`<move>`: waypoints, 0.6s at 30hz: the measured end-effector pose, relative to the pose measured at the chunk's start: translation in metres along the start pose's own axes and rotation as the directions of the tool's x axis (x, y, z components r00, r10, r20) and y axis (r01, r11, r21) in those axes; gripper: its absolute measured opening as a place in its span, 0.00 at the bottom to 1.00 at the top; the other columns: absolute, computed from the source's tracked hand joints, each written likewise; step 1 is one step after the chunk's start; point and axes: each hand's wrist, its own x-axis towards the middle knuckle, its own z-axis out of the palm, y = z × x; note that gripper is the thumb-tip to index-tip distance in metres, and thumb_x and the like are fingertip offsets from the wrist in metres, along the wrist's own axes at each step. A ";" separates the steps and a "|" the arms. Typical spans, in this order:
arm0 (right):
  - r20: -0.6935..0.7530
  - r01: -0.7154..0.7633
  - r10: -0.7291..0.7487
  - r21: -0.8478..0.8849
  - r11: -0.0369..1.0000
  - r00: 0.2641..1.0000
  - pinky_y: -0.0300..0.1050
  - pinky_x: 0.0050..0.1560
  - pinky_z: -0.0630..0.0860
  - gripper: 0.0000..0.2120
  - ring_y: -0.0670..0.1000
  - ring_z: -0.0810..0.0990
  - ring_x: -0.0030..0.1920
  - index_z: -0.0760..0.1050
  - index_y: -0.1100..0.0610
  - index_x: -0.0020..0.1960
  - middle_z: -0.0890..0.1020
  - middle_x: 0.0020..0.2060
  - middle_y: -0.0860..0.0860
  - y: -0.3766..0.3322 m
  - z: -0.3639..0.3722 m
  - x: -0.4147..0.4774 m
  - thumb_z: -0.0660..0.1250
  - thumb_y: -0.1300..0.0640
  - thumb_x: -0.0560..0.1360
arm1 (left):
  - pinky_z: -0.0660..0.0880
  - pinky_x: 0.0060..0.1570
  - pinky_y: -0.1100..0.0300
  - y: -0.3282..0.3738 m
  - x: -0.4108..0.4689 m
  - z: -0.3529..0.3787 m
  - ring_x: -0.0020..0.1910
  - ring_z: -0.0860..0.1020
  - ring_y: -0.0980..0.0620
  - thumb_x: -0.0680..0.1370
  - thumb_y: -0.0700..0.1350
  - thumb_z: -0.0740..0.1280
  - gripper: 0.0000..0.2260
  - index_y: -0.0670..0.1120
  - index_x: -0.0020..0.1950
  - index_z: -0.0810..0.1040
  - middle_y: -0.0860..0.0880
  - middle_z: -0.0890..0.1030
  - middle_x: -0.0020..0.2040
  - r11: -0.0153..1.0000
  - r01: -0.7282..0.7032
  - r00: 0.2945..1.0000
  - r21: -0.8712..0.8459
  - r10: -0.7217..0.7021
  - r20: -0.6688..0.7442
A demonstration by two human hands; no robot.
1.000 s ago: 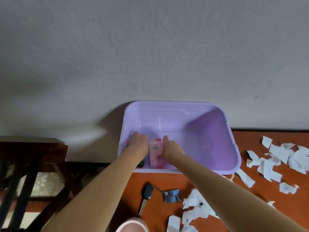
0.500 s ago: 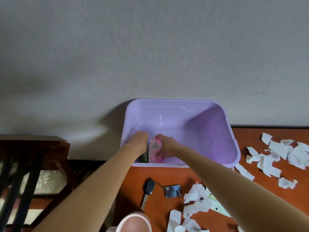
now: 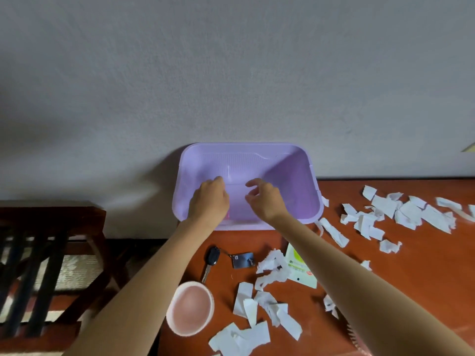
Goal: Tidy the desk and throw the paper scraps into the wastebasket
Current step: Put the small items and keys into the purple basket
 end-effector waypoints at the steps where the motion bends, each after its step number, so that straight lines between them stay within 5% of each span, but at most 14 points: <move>1: -0.054 0.021 -0.019 0.048 0.999 0.998 0.35 0.41 0.67 0.16 0.54 0.79 0.48 0.74 0.58 0.61 0.82 0.48 0.56 0.002 -0.007 -0.011 0.59 0.64 0.75 | 0.68 0.38 0.55 0.005 -0.011 -0.001 0.44 0.75 0.43 0.80 0.39 0.55 0.10 0.37 0.53 0.74 0.41 0.78 0.48 1.000 -0.004 0.999 -0.023 0.003 -0.035; 8: -0.282 0.074 0.021 0.323 0.944 0.959 0.40 0.47 0.75 0.11 0.51 0.80 0.44 0.80 0.61 0.51 0.84 0.47 0.54 0.029 -0.013 -0.090 0.61 0.66 0.73 | 0.67 0.37 0.61 0.035 -0.082 0.023 0.42 0.74 0.49 0.80 0.42 0.57 0.09 0.39 0.51 0.75 0.46 0.73 0.42 1.000 -0.009 1.000 -0.016 0.009 -0.007; 13: 0.180 -0.036 0.035 0.004 0.999 0.983 0.46 0.53 0.78 0.11 0.56 0.80 0.52 0.76 0.63 0.56 0.81 0.54 0.57 0.078 0.014 -0.112 0.60 0.63 0.76 | 0.75 0.51 0.57 0.023 -0.092 0.058 0.57 0.78 0.45 0.80 0.42 0.60 0.11 0.42 0.61 0.73 0.43 0.77 0.58 0.964 -0.003 0.980 0.266 -0.051 0.194; 18: 0.249 -0.081 0.114 -0.140 0.987 0.962 0.40 0.56 0.74 0.16 0.55 0.77 0.60 0.73 0.59 0.64 0.77 0.63 0.55 0.105 0.022 -0.111 0.59 0.63 0.77 | 0.73 0.60 0.55 0.004 -0.075 0.085 0.62 0.72 0.45 0.78 0.40 0.63 0.18 0.44 0.68 0.66 0.42 0.70 0.64 0.875 -0.118 0.929 0.470 -0.070 0.364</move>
